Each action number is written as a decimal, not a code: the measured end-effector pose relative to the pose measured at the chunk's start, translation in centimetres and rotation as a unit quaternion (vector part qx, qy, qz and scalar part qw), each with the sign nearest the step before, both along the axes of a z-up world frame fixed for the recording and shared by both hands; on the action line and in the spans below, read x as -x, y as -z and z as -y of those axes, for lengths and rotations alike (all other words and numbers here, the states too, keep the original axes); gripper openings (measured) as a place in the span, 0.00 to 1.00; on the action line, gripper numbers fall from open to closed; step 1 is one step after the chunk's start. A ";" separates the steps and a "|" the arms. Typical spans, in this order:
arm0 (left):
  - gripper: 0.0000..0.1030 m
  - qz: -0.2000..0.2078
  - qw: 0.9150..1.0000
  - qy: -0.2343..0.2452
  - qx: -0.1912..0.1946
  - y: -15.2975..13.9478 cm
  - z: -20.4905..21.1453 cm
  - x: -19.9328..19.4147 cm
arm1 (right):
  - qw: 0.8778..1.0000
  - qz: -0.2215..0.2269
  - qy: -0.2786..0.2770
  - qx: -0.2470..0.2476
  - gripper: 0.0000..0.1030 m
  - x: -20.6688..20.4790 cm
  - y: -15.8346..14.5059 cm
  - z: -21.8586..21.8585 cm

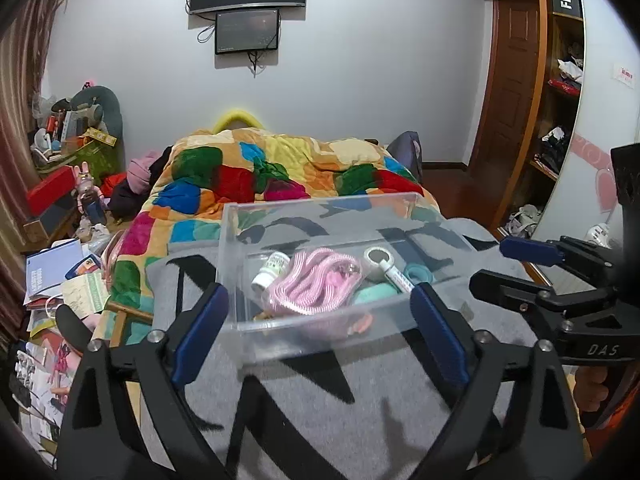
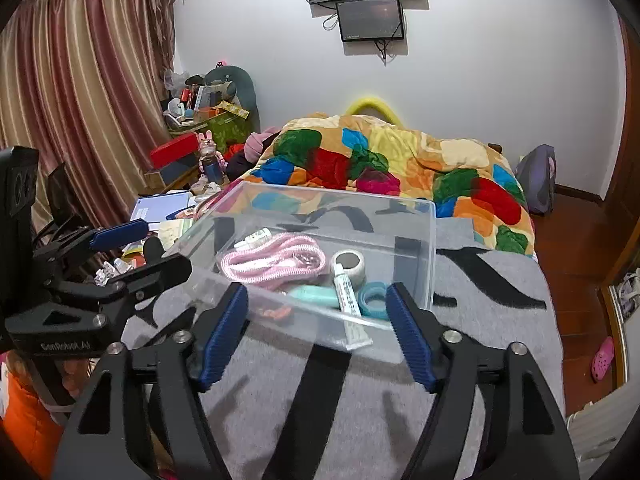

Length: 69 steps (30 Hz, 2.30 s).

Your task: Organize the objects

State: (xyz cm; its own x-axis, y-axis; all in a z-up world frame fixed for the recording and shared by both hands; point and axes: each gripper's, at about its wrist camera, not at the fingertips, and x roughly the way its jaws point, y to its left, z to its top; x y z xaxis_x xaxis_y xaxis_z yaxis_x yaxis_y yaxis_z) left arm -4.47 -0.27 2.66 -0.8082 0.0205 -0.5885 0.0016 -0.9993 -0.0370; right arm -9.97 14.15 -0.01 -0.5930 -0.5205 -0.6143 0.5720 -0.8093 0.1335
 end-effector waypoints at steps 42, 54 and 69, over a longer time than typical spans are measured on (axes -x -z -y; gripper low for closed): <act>0.92 0.025 0.999 -0.001 -0.023 2.6 -0.6 -1.2 | 1.000 0.011 0.012 -0.016 0.73 -1.7 2.6 -0.4; 0.92 0.025 0.999 0.002 -0.024 2.5 -0.7 -1.2 | 1.000 0.012 0.012 -0.016 0.73 -1.7 2.6 -0.4; 0.92 0.026 0.999 0.005 -0.025 2.5 -0.9 -1.1 | 1.000 0.014 0.013 -0.014 0.73 -1.7 2.6 -0.5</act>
